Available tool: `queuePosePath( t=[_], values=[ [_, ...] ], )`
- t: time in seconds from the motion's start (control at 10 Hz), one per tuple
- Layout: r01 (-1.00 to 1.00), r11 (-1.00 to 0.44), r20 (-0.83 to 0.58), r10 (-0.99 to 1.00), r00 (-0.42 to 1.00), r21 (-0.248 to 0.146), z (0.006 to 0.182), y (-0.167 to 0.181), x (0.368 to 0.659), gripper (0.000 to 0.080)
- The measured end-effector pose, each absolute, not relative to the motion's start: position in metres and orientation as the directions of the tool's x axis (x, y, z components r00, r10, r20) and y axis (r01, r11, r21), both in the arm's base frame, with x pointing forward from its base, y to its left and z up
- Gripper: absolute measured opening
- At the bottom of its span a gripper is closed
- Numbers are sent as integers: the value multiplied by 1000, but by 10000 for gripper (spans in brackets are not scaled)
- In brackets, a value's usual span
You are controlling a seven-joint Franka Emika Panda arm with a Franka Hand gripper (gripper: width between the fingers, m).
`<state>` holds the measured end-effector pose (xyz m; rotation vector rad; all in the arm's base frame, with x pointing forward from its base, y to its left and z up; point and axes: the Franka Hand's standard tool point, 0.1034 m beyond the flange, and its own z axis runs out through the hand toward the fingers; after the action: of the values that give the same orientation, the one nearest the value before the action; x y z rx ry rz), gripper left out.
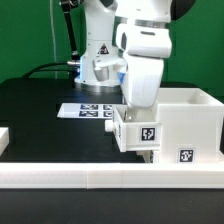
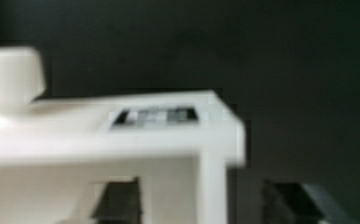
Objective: Assemble drawer
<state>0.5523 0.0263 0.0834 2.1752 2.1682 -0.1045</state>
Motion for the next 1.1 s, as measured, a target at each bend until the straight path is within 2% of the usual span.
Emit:
queuePosePath(
  t=[0.1,0.2,0.4,0.5,0.7,1.1],
  values=[
    [1000,-6,-101,995,6,4,94,25,554,585],
    [1000,-12,-106,994,13,8,104,20,555,585],
    [1000,4,-116,993,-1,20,121,-7,560,646],
    [1000,23,-120,993,-22,14,121,-26,558,646],
    [999,47,-118,992,-48,-8,108,-58,560,648],
    [997,40,-107,993,-47,-64,70,-47,552,648]
  ],
)
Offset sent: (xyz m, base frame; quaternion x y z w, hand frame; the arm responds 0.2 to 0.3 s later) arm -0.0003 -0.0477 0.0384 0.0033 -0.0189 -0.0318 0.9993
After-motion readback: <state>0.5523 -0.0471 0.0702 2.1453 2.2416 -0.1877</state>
